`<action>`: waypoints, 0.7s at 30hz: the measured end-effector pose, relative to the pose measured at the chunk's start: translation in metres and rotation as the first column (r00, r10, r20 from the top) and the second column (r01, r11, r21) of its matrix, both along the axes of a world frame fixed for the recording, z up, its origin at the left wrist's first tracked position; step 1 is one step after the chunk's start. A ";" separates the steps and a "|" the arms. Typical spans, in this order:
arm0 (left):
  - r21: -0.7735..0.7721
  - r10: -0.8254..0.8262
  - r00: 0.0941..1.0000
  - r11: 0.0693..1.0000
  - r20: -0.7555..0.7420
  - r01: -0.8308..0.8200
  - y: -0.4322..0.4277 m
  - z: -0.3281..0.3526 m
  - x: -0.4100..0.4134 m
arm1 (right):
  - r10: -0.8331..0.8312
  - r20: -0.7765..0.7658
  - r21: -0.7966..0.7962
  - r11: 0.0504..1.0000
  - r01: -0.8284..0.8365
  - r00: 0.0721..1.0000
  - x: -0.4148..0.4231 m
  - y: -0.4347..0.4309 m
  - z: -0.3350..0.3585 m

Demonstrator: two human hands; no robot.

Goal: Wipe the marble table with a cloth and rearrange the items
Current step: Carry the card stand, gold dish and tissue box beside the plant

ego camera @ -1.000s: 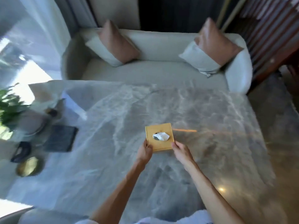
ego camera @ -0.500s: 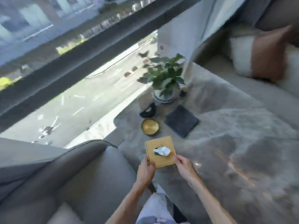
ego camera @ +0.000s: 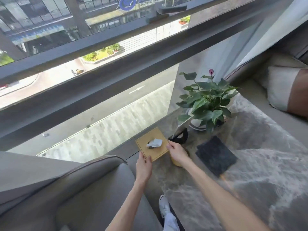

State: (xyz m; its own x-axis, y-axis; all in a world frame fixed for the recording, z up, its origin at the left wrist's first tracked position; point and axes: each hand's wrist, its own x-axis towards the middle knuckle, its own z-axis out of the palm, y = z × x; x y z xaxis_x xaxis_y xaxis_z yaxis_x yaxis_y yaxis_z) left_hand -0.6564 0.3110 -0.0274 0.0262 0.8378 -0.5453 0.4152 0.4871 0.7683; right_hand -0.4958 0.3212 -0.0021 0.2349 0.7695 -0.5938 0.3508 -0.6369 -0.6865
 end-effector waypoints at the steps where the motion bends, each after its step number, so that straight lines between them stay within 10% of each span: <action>1: -0.001 0.006 1.000 1.000 0.004 -0.006 0.003 -0.005 -0.001 | 0.004 0.009 -0.013 1.000 -0.004 1.000 -0.002 0.005 -0.002; 21: -0.068 -0.061 0.998 0.996 0.027 0.063 -0.028 -0.046 0.005 | -0.124 -0.018 -0.067 0.990 0.123 0.992 0.013 -0.032 -0.057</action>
